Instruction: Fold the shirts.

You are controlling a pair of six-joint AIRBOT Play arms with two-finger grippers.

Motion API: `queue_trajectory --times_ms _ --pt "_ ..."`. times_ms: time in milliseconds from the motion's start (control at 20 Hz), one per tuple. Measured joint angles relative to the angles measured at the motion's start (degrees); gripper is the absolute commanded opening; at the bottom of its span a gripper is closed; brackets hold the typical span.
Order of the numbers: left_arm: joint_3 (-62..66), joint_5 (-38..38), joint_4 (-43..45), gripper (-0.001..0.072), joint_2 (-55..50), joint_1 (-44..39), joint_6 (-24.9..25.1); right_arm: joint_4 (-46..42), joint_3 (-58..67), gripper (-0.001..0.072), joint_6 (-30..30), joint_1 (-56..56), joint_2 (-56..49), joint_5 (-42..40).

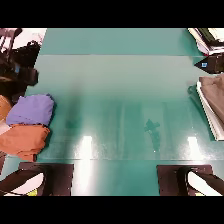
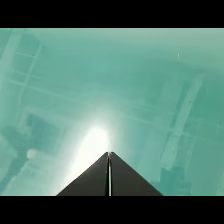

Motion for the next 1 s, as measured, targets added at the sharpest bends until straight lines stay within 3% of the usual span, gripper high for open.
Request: queue_trajectory --times_ms 300,650,700,750,800,1000 --pt "-18.01 9.7 3.15 0.0645 0.5 11.52 -0.24 0.0 0.0 0.0017 0.0 0.0 0.0 0.37" --pt "-30.97 21.31 3.21 0.0642 0.57 15.39 -1.6 0.02 0.0 0.0018 0.0 0.0 -0.04 0.94" --pt "-31.56 21.84 3.1 0.0512 0.57 15.52 -2.05 0.02 0.0 0.0017 0.0 0.0 -0.04 0.98" --pt "-31.93 22.05 2.95 0.0236 0.57 15.61 -2.62 0.02 0.0 0.0018 0.0 0.0 -0.04 1.01" --pt "-32.26 22.14 2.78 0.0038 0.57 15.67 -3.1 0.02 0.0 0.0018 0.0 0.0 -0.04 1.01" --pt "-32.61 21.49 2.4 0.0022 0.57 15.8 -4.13 0.02 0.0 0.0017 0.0 0.0 -0.04 1.03"
